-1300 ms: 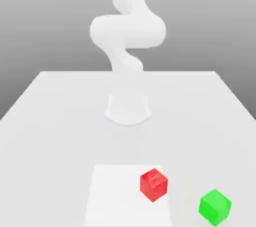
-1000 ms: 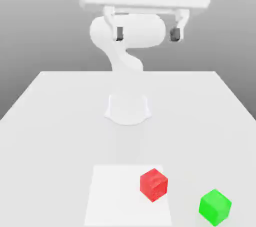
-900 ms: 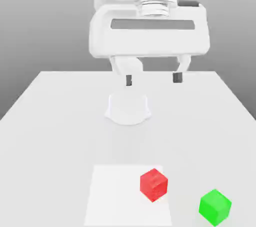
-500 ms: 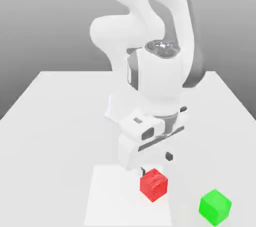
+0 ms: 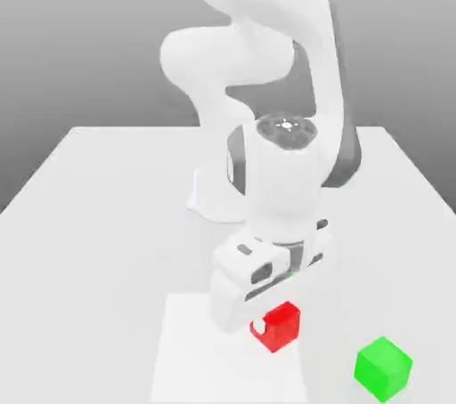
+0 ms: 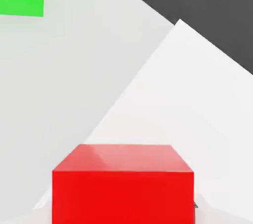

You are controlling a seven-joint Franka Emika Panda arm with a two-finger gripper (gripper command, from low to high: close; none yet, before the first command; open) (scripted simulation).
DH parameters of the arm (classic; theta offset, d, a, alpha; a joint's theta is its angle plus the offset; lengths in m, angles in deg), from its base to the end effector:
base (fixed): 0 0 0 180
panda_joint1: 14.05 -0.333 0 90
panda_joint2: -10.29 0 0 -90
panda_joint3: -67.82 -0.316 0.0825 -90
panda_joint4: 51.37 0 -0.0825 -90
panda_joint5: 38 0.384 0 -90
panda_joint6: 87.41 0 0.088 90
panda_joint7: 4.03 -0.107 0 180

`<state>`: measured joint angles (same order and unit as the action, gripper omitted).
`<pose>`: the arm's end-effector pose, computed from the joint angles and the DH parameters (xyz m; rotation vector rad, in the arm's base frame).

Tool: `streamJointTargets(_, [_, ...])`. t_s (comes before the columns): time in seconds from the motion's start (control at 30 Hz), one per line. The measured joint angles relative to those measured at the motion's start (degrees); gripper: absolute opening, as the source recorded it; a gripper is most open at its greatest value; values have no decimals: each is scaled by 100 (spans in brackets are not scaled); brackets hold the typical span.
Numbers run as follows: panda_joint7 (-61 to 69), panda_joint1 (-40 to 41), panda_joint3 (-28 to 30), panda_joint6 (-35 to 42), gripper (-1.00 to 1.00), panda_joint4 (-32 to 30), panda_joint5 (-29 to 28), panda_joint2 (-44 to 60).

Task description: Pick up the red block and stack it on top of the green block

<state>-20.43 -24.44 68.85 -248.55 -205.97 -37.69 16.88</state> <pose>0.4027 0.0659 0.1935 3.1347 -0.2007 -0.0012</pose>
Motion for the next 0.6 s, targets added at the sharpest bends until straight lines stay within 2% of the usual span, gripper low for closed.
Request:
streamJointTargets(0.1, [-398,-193,-98,441,-100,263,-60,-175])
streamJointTargets(0.33, [-1966,-877,-452,1301,-100,1559,-140,258])
streamJointTargets(0.47, [-2257,-1030,-442,839,-100,1783,-230,944])
streamJointTargets(0.5, [-2286,-1037,-436,666,100,1799,-263,1134])
streamJointTargets(0.6, [-2286,-1037,-436,666,100,1799,-263,1134])
